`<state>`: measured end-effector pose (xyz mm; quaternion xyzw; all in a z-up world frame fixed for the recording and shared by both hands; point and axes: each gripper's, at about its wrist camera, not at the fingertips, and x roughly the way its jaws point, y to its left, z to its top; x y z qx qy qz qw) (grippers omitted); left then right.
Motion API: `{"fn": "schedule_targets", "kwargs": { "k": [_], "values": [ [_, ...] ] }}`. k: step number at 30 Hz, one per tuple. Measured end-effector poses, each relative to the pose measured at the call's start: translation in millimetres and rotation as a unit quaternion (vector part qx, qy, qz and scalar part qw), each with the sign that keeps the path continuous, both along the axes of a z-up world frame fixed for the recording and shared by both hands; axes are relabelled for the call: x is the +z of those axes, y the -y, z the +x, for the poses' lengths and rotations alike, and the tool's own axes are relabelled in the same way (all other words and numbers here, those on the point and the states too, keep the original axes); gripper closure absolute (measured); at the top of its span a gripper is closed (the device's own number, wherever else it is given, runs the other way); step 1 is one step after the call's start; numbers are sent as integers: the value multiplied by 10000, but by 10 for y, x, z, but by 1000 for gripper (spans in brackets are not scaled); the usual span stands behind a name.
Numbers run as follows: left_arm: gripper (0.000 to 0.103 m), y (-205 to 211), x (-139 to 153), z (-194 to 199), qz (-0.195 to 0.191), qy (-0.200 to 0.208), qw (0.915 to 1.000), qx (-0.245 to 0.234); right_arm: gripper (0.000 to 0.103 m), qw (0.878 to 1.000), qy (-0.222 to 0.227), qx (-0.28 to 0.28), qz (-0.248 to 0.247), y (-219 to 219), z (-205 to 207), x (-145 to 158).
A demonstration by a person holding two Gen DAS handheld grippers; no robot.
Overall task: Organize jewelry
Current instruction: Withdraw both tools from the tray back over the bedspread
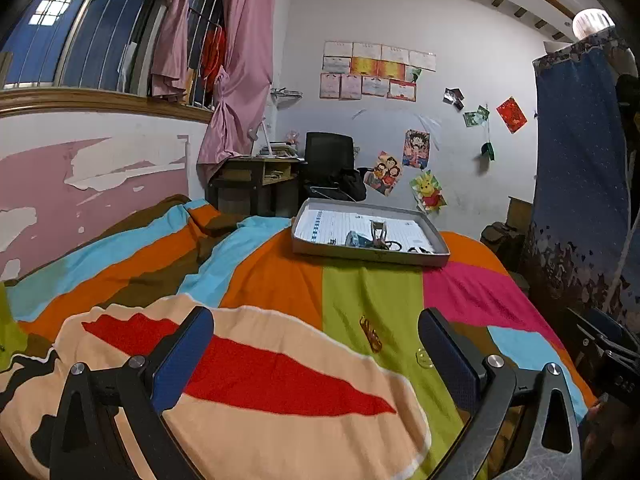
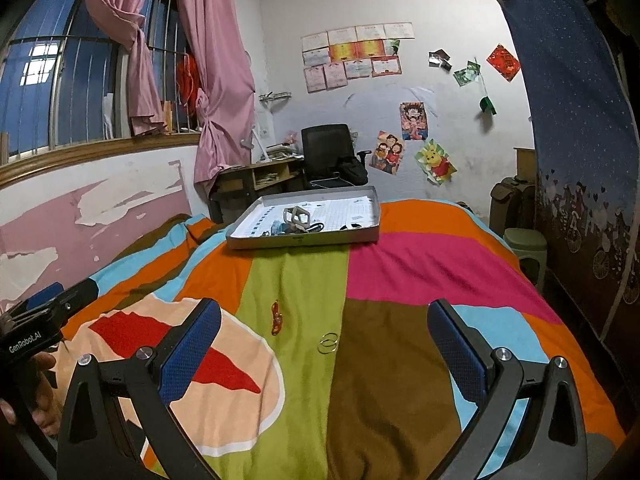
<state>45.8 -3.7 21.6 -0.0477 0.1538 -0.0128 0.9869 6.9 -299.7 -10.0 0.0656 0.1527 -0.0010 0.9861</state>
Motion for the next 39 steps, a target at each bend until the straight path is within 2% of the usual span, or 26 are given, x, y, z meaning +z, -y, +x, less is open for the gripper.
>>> {"fn": "schedule_targets", "kwargs": {
  "k": [14, 24, 30, 35, 39],
  "values": [
    [0, 145, -58, 732, -37, -206, 9997, 93, 1, 9994, 201, -121, -245, 91, 432, 134],
    [0, 257, -246, 1342, -158, -362, 9992, 75, 1, 9998, -181, -33, -62, 275, 925, 102],
    [0, 299, -457, 1657, -234, -644, 9976, -115, 1, 9992, -380, 54, 78, 483, 1347, 51],
    [0, 351, -636, 1883, -123, -906, 9955, -252, 1, 9963, -779, 370, -65, 615, 1841, -128],
    [0, 367, -782, 2064, -146, -1133, 9930, -304, 1, 9932, -1033, 537, -81, 673, 2079, -328]
  ]
}}
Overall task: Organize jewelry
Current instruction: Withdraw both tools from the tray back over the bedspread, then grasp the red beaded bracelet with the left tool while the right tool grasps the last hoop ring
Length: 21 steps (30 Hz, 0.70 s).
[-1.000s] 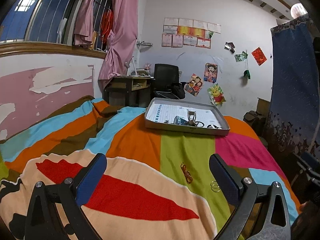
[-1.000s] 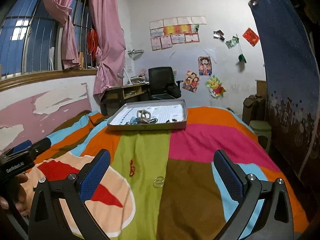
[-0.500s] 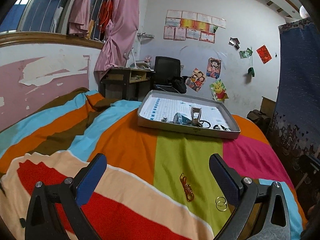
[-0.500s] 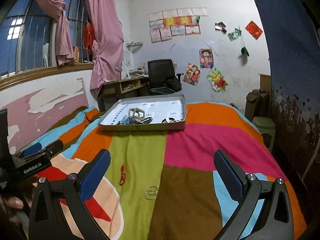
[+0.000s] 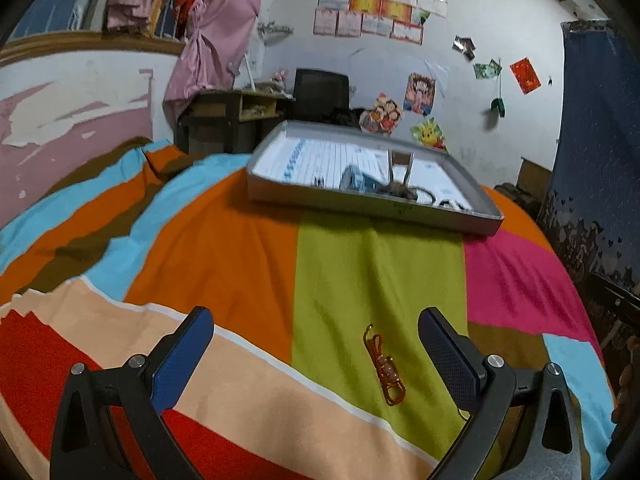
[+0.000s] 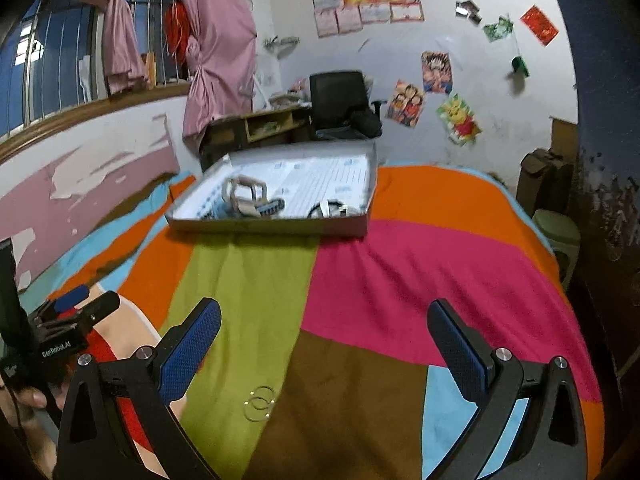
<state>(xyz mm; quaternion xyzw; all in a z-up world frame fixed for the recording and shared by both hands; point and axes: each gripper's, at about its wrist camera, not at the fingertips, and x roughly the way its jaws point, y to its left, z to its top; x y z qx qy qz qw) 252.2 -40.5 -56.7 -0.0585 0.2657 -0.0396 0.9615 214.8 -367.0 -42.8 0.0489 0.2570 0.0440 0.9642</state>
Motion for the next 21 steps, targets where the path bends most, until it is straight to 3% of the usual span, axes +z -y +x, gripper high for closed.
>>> {"fn": "schedule_targets", "kwargs": {
  "k": [6, 10, 15, 21],
  "values": [
    [0, 99, -190, 182, 95, -287, 9995, -128, 1, 9996, -235, 124, 96, -26, 244, -252],
    [0, 133, -317, 291, 199, -676, 9968, -390, 1, 9985, -493, 249, 66, -65, 372, -416],
    [0, 128, -437, 355, 51, -1063, 9905, -866, 1, 9938, -968, 546, -21, -163, 471, -609],
    [25, 249, -512, 375, 21, -1229, 9821, -1425, 7, 9822, -1517, 1078, -237, -390, 535, -836]
  ]
}}
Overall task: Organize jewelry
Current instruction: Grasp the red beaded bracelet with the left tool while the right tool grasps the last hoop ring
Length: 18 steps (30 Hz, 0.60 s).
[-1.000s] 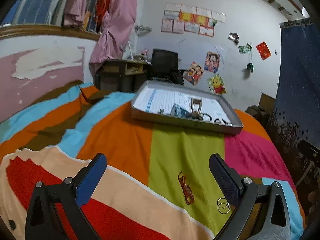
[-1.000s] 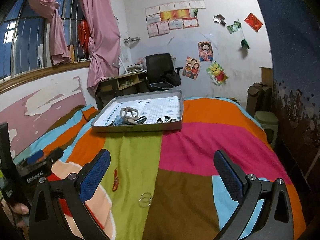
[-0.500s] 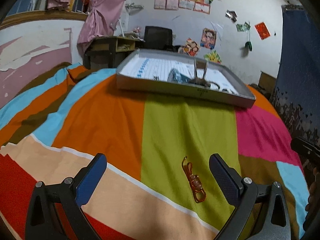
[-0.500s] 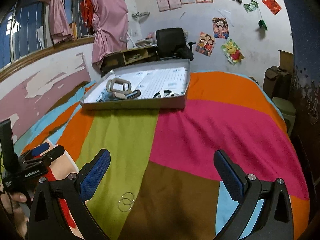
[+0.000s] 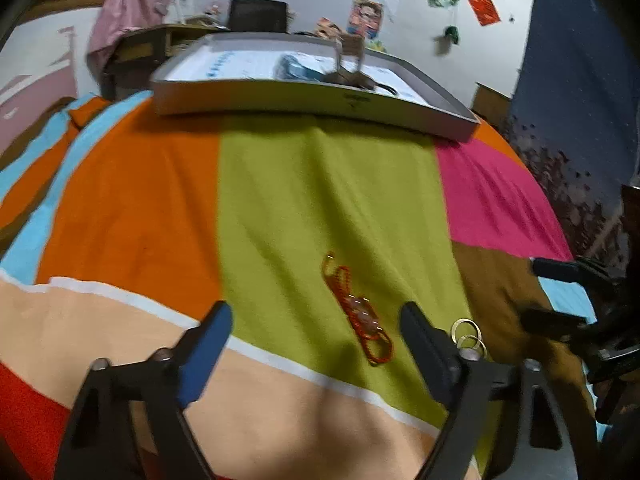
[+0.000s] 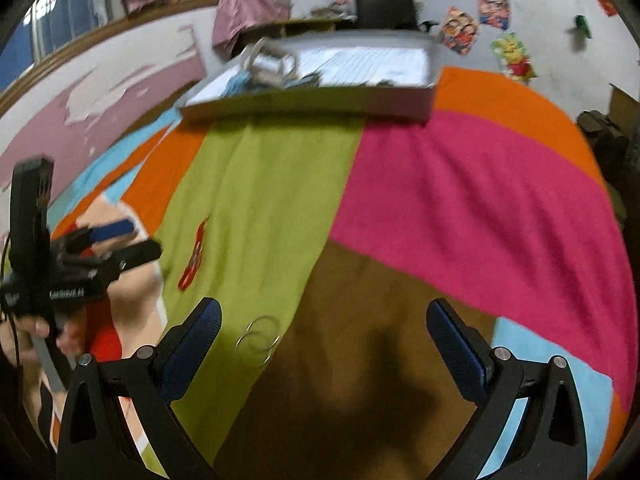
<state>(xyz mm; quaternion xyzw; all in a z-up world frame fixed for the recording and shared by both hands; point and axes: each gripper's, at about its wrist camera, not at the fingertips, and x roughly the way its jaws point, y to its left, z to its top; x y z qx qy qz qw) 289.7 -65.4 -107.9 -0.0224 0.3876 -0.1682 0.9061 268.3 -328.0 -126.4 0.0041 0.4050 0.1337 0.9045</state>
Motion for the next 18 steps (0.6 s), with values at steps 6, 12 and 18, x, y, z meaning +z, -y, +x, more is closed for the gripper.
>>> {"fn": "schedule_targets", "kwargs": {
  "k": [6, 12, 18],
  "values": [
    [53, 147, -79, 61, 25, -237, 9987, -440, 32, 9982, -264, 513, -141, -228, -18, -150],
    [58, 226, -175, 103, 3, -458, 9967, -664, 47, 9940, -566, 891, -274, -439, -36, -315],
    [67, 263, -242, 190, 190, -600, 9961, -624, 48, 9916, -721, 961, -472, -595, -37, -439]
  ]
}}
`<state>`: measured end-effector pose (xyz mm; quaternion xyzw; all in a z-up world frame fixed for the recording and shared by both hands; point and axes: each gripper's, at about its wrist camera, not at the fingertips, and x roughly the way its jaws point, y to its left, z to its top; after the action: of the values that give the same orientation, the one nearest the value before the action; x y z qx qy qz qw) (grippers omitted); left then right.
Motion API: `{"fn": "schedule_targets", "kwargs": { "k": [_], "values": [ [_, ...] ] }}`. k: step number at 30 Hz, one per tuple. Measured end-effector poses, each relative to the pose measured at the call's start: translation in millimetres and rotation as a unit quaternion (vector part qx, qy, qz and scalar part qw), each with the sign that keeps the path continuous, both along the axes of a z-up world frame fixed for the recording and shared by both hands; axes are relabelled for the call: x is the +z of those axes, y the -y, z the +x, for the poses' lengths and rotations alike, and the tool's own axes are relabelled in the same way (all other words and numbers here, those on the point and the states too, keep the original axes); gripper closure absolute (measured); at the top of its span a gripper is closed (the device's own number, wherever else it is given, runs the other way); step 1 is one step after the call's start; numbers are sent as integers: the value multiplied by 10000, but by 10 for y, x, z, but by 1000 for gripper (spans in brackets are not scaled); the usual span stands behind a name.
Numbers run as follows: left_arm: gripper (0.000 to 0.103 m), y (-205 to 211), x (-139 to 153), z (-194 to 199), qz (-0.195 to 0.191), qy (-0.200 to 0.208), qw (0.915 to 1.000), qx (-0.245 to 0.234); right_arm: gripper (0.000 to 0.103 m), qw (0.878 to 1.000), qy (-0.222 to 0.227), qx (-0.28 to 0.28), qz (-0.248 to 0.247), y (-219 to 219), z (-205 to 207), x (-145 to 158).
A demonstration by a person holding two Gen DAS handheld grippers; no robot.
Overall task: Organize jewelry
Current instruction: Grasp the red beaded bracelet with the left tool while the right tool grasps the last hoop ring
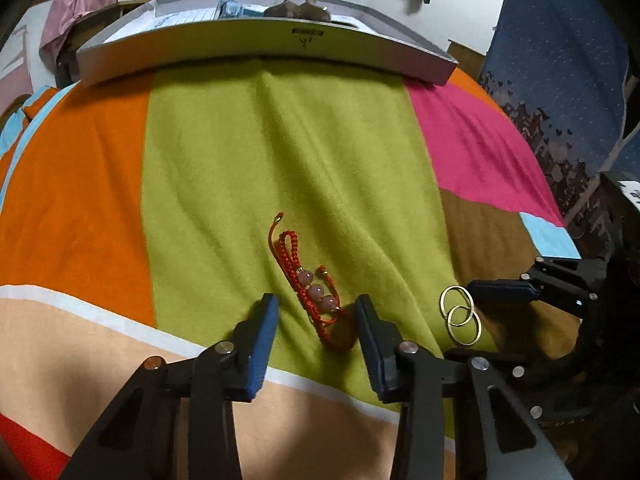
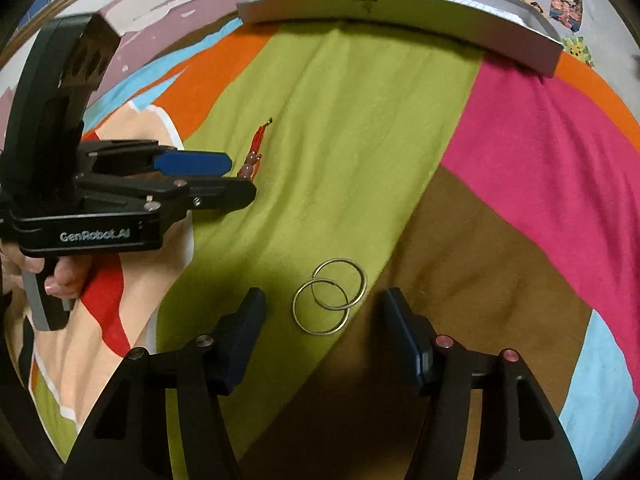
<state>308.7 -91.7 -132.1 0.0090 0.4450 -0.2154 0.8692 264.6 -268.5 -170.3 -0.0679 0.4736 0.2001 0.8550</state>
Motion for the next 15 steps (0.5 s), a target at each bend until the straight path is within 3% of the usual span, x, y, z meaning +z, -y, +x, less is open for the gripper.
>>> {"fn": "schedule_targets", "kwargs": {
  "k": [3, 5, 8, 15],
  "values": [
    [74, 28, -23, 8, 114, -7, 9999, 22, 53, 10000, -1, -31, -28, -25, -14, -4],
    [86, 21, -30, 9, 132, -25, 9999, 28, 53, 10000, -19, -64, -6, -31, -22, -10],
    [94, -27, -49, 24, -48, -170, 9998, 89, 58, 10000, -6, -69, -31, -54, -27, -28],
    [97, -78, -76, -36, -344, -420, 9983, 193, 66, 10000, 8, -25, -24, -56, -27, -50]
  ]
}}
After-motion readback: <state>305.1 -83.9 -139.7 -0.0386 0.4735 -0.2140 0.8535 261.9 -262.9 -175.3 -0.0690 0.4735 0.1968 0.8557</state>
